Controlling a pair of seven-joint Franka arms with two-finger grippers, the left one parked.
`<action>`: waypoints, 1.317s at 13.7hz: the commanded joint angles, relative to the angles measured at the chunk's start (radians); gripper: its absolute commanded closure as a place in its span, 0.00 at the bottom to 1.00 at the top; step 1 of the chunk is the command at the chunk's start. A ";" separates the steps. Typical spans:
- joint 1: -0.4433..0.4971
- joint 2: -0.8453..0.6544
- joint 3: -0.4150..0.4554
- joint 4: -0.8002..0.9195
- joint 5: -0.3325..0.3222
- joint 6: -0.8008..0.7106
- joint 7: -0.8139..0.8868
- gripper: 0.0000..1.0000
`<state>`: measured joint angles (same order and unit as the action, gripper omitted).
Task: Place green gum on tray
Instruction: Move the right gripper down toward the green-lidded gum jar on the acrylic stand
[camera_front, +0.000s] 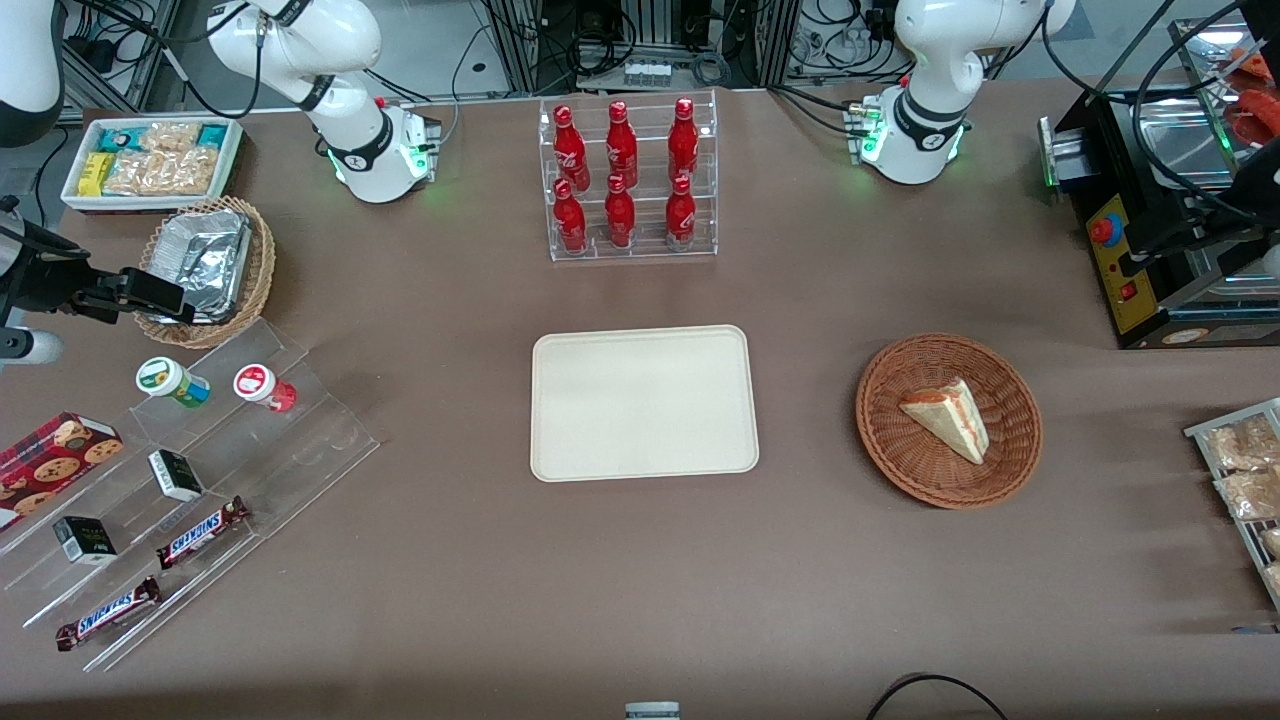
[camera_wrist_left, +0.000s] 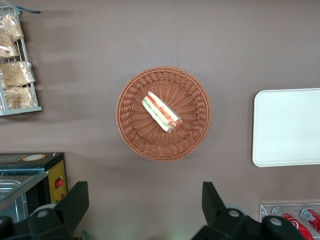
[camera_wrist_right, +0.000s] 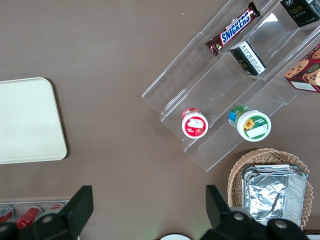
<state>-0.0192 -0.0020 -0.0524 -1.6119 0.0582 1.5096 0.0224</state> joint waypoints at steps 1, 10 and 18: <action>0.005 -0.012 0.005 0.020 -0.068 -0.019 0.011 0.00; -0.088 -0.023 0.019 -0.149 -0.077 0.130 -0.209 0.00; -0.272 -0.066 0.020 -0.450 -0.005 0.458 -0.922 0.01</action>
<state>-0.2567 -0.0185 -0.0380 -1.9759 0.0170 1.9059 -0.7810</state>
